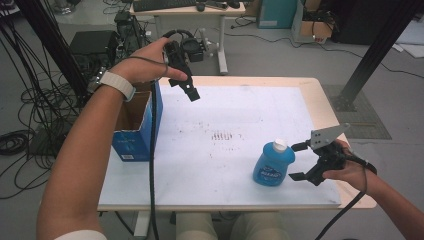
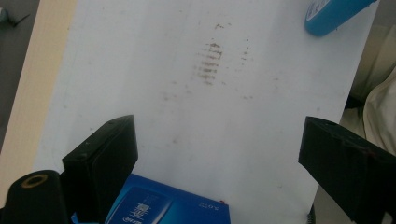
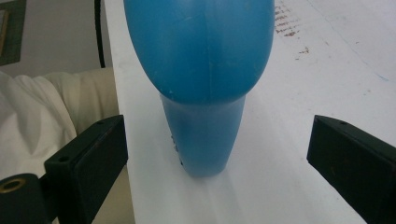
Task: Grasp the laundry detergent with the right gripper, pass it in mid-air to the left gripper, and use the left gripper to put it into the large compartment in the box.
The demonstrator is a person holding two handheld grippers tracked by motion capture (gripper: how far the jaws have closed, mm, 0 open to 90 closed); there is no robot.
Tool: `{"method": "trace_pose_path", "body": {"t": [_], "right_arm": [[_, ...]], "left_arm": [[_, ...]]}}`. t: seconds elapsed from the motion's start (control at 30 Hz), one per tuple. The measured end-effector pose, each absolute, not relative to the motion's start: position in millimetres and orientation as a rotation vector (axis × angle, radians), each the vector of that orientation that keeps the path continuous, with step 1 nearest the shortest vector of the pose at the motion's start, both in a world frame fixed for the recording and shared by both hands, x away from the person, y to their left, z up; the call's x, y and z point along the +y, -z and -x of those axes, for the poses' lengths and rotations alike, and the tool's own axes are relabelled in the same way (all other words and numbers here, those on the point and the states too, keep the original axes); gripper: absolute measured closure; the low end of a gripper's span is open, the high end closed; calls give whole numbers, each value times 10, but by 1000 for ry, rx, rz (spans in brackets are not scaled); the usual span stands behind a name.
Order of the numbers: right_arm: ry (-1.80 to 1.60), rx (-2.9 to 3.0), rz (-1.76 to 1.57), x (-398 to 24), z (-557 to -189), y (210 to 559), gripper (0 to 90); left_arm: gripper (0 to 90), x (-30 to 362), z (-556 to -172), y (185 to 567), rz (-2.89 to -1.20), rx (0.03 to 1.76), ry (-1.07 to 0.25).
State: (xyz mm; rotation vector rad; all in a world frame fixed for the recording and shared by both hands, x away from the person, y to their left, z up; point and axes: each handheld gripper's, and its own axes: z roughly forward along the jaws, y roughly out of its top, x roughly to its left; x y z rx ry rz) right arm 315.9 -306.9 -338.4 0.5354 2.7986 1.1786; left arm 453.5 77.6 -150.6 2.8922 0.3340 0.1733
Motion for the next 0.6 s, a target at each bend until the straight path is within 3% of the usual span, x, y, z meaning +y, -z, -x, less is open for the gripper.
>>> {"method": "trace_pose_path", "body": {"t": [0.6], "right_arm": [[-1177,2799,-529,-3068,-3161,3381,54]], "left_arm": [[121,777,-4533,1506,-2894,337,-173]]}}
